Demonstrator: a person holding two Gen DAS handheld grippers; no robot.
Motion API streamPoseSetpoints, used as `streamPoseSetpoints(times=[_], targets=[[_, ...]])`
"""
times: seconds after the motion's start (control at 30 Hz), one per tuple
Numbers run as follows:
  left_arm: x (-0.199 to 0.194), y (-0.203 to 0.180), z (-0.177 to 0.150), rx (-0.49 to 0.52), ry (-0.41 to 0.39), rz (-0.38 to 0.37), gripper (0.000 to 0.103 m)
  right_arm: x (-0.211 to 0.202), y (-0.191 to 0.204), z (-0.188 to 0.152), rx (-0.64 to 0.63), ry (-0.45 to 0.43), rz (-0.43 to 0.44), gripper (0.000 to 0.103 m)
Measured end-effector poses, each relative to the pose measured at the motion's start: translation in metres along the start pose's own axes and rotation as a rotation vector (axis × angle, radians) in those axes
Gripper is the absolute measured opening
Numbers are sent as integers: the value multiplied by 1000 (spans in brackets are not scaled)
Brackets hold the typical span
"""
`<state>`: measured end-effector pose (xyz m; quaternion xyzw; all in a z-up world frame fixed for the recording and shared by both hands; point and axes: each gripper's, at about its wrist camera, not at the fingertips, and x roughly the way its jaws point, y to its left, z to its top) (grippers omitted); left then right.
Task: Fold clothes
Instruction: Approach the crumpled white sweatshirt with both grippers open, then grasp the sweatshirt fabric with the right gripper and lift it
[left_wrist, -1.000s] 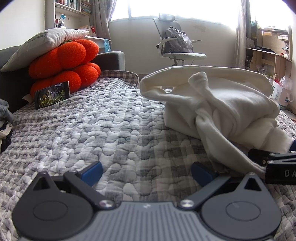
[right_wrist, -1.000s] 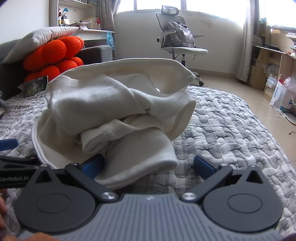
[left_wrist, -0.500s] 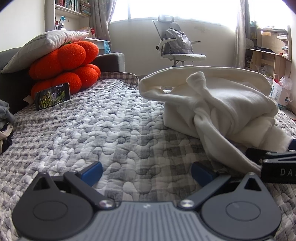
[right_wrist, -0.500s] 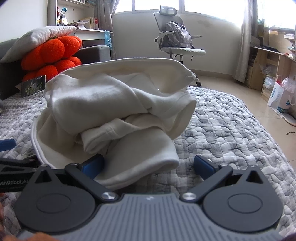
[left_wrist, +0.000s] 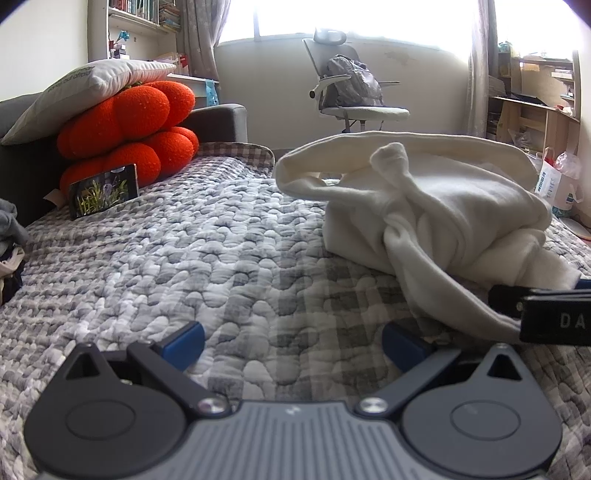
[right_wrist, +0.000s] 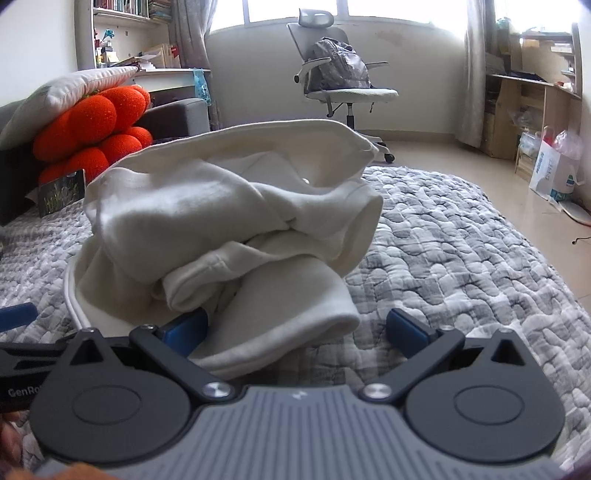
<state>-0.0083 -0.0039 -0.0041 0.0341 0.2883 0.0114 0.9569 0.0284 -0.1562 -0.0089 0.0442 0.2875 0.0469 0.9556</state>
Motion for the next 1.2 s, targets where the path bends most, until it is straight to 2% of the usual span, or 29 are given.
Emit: streamPoseSetpoints(times=[0.07,0.1,0.13,0.17,0.2,0.23,0.27,0.33,0.47,0.6,0.73,0.8,0.9,0.97,1.0,1.07,1.13,1.2], targets=[[-1,0,-1,3,-1,0,103,-1,0,3,21,-3,14,92],[-1,-1,-1,4,0,3,103,-2,-2,5,36,-2,32,81],[-2,-2,-2,8,1,8,103,-3,-3,8,49,-1,52,64],[-4,-3,-2,10,2,10,103,-3,-6,10,69,1,70,58],[-6,-3,-3,7,3,8,103,-4,-9,11,92,2,86,48],[-8,-4,-4,6,4,5,103,-6,-10,13,103,-5,97,31],[-9,-3,-5,9,3,0,103,-9,-12,14,110,-15,106,20],[-12,-3,-6,13,4,-11,103,-17,-12,16,116,-38,123,10],[-15,5,-4,-2,23,-42,103,-54,-6,27,81,-125,171,10],[-29,20,2,-36,14,-54,103,-98,1,43,11,-246,165,10],[-37,36,8,-90,9,-51,103,-143,2,53,-23,-354,204,10],[-37,41,9,-107,18,-64,103,-148,1,55,-44,-357,194,10],[-37,43,8,-121,22,-76,103,-128,2,48,-95,-285,147,14],[-36,43,7,-110,26,-76,103,-114,1,40,-149,-241,68,16],[-36,42,6,-101,20,-80,103,-107,-3,37,-136,-219,39,17],[-32,40,4,-88,27,-77,103,-97,-20,35,-77,-196,-10,26],[-29,36,4,-82,34,-81,103,-91,-34,34,-31,-185,-42,61],[-27,33,3,-79,38,-92,103,-91,-40,32,-44,-191,-87,67]])
